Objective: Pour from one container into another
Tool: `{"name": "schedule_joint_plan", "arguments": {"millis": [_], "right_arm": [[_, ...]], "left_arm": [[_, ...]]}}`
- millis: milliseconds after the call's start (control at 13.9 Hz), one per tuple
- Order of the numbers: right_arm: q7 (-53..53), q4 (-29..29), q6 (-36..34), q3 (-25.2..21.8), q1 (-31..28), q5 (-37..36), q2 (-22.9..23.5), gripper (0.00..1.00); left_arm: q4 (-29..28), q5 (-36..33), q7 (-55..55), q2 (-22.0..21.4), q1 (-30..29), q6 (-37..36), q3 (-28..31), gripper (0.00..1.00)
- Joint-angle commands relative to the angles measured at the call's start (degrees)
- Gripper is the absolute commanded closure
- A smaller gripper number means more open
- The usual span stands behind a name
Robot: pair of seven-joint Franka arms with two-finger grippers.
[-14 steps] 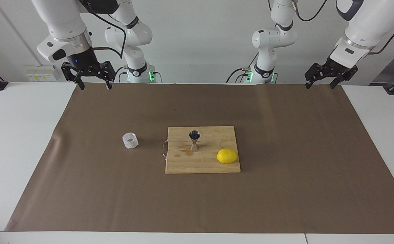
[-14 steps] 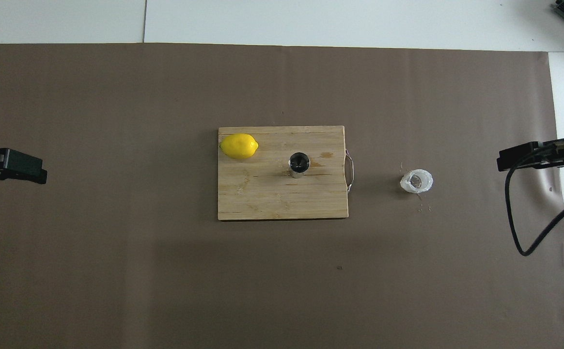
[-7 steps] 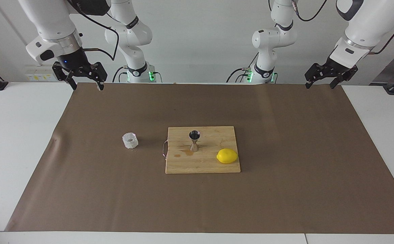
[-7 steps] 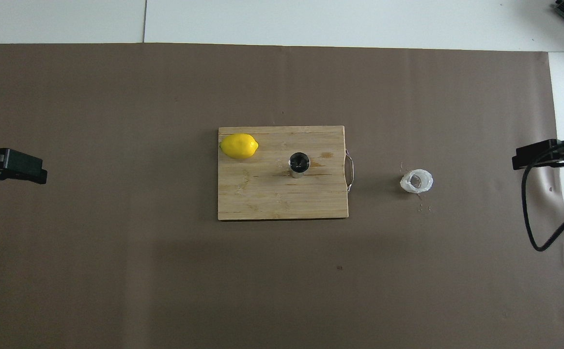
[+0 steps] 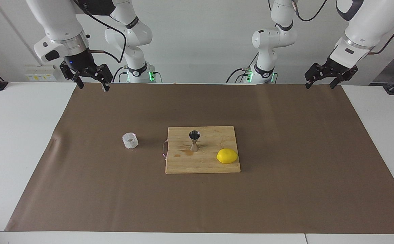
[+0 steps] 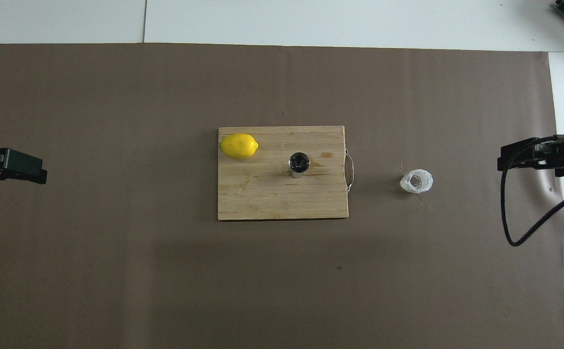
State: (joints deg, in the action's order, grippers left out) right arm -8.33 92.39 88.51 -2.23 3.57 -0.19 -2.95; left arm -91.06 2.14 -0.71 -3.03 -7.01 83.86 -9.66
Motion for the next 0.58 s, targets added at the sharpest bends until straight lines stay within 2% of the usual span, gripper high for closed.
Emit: {"name": "schedule_joint_plan", "arguments": {"millis": [0, 504], "right_arm": [[-0.21, 3.32, 0.35, 0.12, -0.32, 1.51, -2.5, 0.0], [1.47, 3.41, 0.88, 0.12, -0.23, 1.51, -2.5, 0.0]], "left_arm": [[-0.53, -0.65, 0.1, -0.31, -0.28, 0.43, -0.1, 0.0], [-0.53, -0.65, 0.18, -0.31, -0.28, 0.43, -0.1, 0.0]]}}
